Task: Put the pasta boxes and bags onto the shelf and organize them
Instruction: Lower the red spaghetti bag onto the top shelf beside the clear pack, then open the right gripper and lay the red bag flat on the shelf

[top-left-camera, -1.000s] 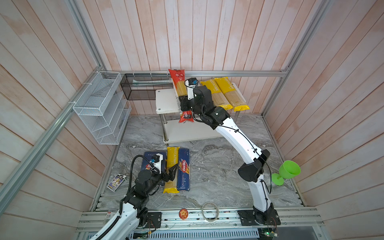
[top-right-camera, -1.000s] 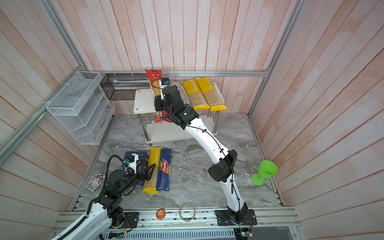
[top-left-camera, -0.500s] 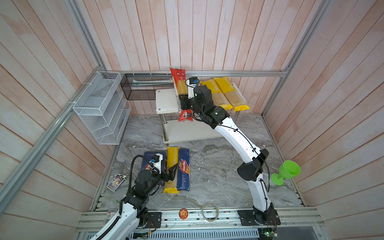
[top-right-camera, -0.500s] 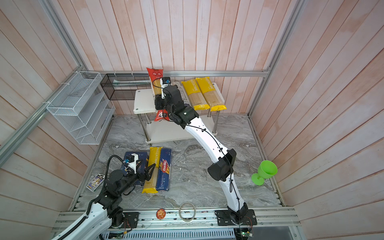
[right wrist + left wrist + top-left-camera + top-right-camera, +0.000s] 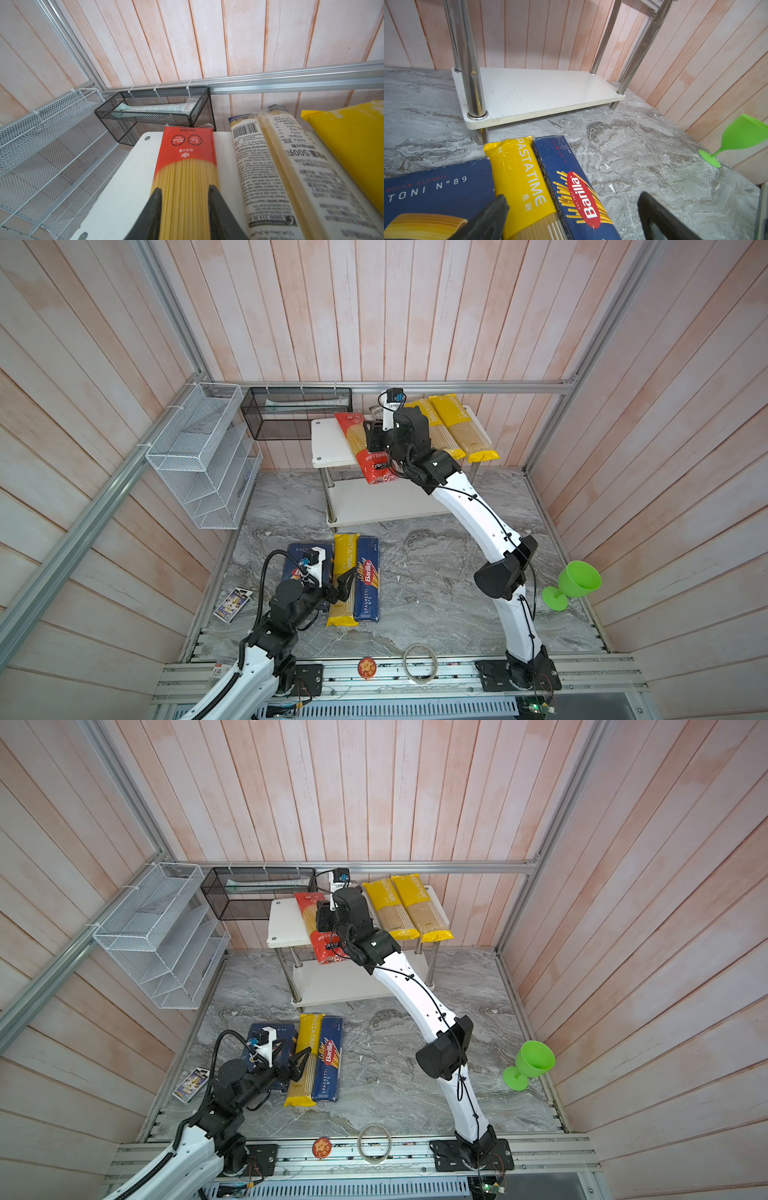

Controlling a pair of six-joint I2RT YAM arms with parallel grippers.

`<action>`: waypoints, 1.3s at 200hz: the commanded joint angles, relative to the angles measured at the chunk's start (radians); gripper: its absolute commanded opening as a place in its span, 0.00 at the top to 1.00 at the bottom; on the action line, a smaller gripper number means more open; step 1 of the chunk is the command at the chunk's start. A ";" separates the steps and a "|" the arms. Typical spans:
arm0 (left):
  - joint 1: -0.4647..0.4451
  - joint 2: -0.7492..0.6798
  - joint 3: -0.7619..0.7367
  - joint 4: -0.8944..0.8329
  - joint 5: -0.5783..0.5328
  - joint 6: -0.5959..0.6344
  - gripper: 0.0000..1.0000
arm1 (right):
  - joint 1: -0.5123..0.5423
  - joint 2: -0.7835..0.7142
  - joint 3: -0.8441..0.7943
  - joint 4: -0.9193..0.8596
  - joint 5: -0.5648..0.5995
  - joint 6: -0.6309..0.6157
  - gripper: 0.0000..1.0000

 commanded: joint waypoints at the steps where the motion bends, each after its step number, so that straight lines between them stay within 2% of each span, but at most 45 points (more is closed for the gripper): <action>1: 0.005 -0.008 -0.016 0.018 0.005 0.011 0.00 | 0.004 -0.009 0.029 0.002 -0.010 -0.002 0.63; 35: 0.003 -0.008 -0.016 0.018 0.004 0.010 0.00 | 0.016 -0.060 0.023 -0.053 -0.038 -0.045 0.60; 53: 0.004 -0.005 -0.018 0.021 0.000 0.010 0.01 | 0.045 -0.105 0.006 -0.048 -0.078 -0.120 0.58; 73: 0.004 0.003 -0.015 0.021 -0.008 0.008 0.00 | 0.094 -0.165 0.004 -0.091 -0.048 -0.199 0.57; 92: 0.004 0.002 -0.015 0.020 -0.006 0.008 0.00 | 0.110 -0.235 -0.024 -0.155 -0.040 -0.205 0.57; 128: 0.004 -0.018 -0.021 0.018 -0.002 0.008 0.00 | 0.131 -0.420 -0.280 -0.114 -0.043 -0.221 0.56; 156: 0.006 -0.023 -0.021 0.011 -0.017 0.003 0.00 | 0.139 -0.508 -0.393 -0.161 -0.065 -0.229 0.56; 186: 0.006 -0.026 -0.021 0.011 -0.013 0.003 0.01 | 0.143 -0.612 -0.566 -0.135 -0.154 -0.234 0.56; 260: 0.005 -0.025 -0.024 0.012 -0.001 0.005 0.00 | 0.144 -0.709 -0.828 -0.041 -0.269 -0.267 0.55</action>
